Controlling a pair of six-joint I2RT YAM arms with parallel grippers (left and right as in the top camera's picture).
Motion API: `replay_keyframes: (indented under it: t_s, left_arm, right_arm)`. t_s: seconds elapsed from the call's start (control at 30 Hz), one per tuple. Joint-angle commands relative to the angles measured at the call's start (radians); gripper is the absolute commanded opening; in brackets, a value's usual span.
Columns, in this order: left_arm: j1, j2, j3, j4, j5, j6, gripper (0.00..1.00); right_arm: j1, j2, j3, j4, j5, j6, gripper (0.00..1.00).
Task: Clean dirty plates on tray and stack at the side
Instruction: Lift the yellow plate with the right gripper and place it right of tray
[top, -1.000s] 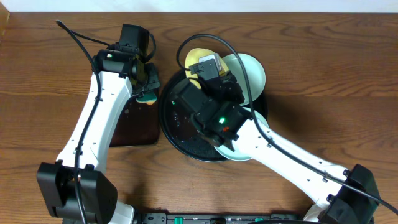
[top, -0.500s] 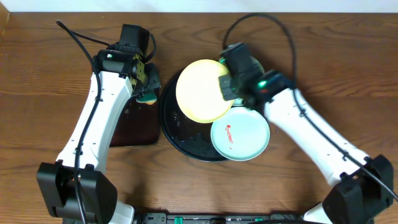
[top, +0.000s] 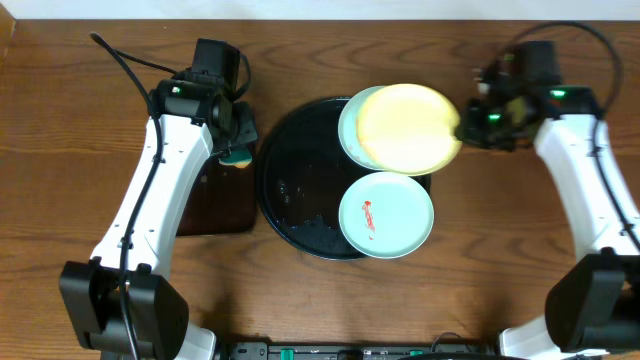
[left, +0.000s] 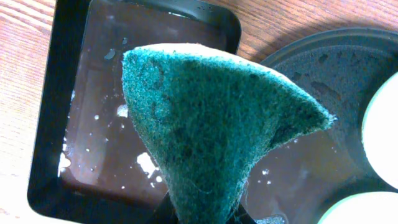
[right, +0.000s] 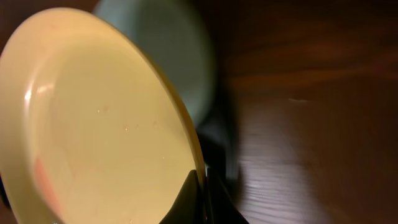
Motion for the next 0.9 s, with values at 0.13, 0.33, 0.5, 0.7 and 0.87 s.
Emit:
replay_keyframes:
  t_s: [0.13,0.33,0.5,0.7,0.87]
  left_arm:
    - [0.003,0.003,-0.005,0.0,-0.019,-0.005,0.07]
    - [0.003,0.003,-0.005,0.0,-0.019,-0.005,0.07]
    - [0.003,0.003,-0.005,-0.001,-0.019,-0.005,0.07]
    - [0.003,0.003,-0.005,0.0,-0.019,-0.005,0.07]
    - [0.003,0.003,-0.005,0.0,-0.019,-0.005,0.07]
  right_arm:
    - [-0.27,-0.005,0.014,-0.04,0.21,-0.055,0.01]
    - [-0.342,0.001,-0.025,-0.007,0.25,-0.122,0.01]
    - [-0.344,0.001,-0.11,0.066,0.315,-0.147,0.01]
    - [-0.343,0.001,-0.279,0.219,0.31,-0.154,0.01]
    - [-0.343,0.001,-0.426,0.406,0.237,-0.203,0.01]
